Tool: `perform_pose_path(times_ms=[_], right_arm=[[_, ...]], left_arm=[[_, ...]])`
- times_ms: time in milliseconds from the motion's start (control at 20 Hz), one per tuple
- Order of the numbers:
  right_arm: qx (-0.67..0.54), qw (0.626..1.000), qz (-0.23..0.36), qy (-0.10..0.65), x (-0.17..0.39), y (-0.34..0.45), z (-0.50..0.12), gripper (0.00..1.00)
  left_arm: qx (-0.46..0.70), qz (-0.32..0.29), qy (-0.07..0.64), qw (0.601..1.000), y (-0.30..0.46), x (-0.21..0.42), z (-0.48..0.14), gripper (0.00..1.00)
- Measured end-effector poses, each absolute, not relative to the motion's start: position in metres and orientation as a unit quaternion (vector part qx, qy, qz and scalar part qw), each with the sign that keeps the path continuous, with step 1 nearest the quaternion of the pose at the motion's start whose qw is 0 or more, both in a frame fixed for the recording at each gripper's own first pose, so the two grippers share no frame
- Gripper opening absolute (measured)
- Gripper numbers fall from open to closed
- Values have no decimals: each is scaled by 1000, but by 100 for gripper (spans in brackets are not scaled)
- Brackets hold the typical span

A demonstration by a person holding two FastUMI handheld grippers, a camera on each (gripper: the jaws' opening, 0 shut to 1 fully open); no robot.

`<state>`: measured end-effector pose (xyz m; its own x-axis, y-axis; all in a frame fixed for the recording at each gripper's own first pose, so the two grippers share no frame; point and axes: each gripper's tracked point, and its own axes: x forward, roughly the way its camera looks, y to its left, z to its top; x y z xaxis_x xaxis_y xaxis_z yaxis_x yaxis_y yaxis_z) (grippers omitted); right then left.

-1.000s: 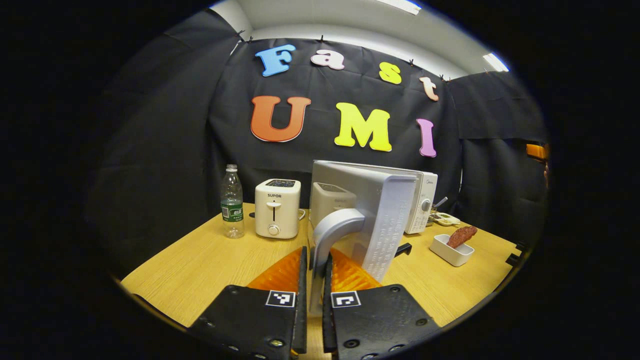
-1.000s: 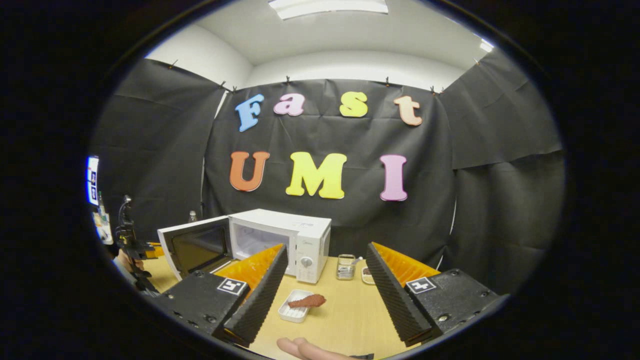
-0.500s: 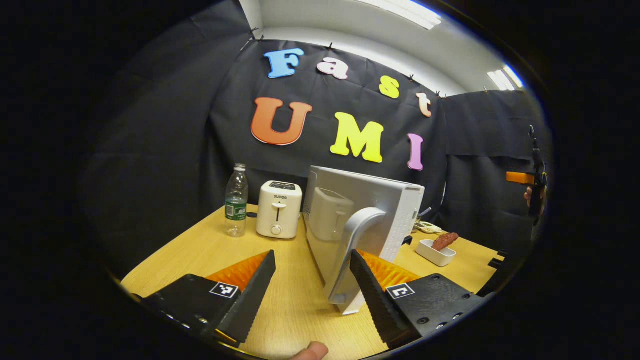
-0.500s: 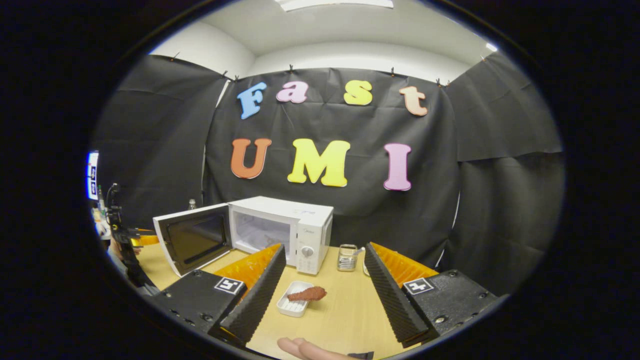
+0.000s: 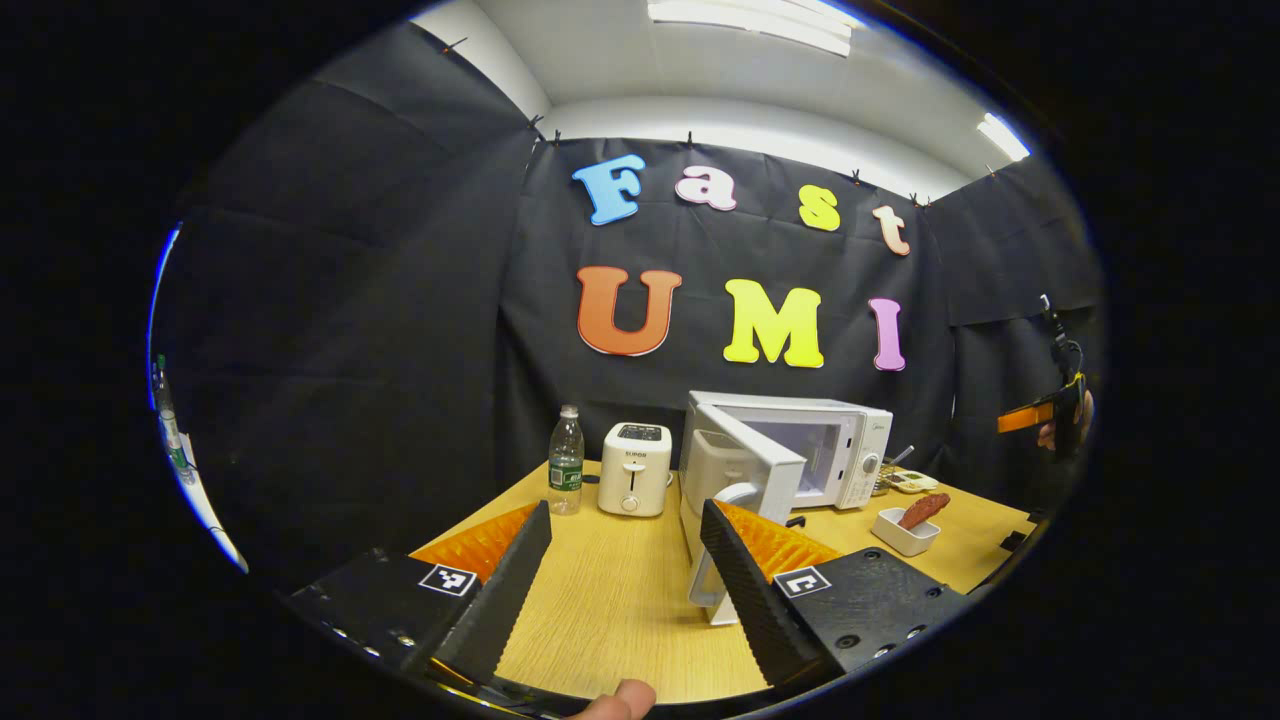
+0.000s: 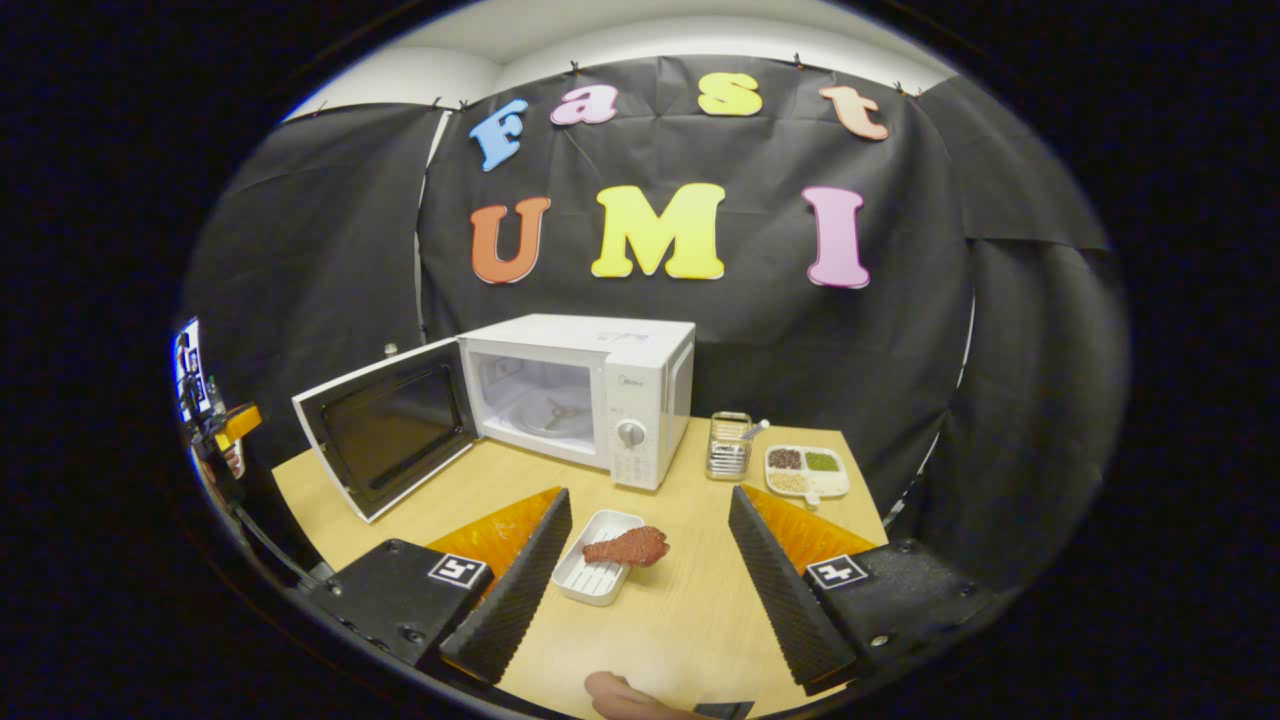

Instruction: Open the microwave oven with the left hand, put the food in, and close the microwave oven.

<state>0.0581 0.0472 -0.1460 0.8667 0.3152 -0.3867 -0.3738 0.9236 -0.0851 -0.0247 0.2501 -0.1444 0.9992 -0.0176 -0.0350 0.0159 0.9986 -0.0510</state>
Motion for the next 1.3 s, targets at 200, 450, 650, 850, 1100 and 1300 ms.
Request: perform_pose_path(times_ms=[200, 450, 650, 850, 1100, 1300], right_arm=[[-44, 945, 196, 257, 89, 39, -173, 100], [28, 901, 241, 360, 117, 33, -215, 84], [105, 853, 275, 431, 131, 37, -246, 81], [180, 803, 299, 484, 141, 43, -272, 75], [223, 758, 325, 520, 145, 58, -291, 66], [240, 733, 345, 534, 141, 70, -300, 41]], left_arm=[[-14, 38, 6, 999, 218, -28, -97, 92], [-35, 6, -21, 999, 145, -24, -47, 92], [-35, -5, -26, 999, 99, -16, -28, 92], [-12, -19, -30, 999, 63, -6, -19, 92], [6, -37, -23, 999, 33, -4, -24, 92], [22, -33, -14, 999, 29, -1, -33, 92]])
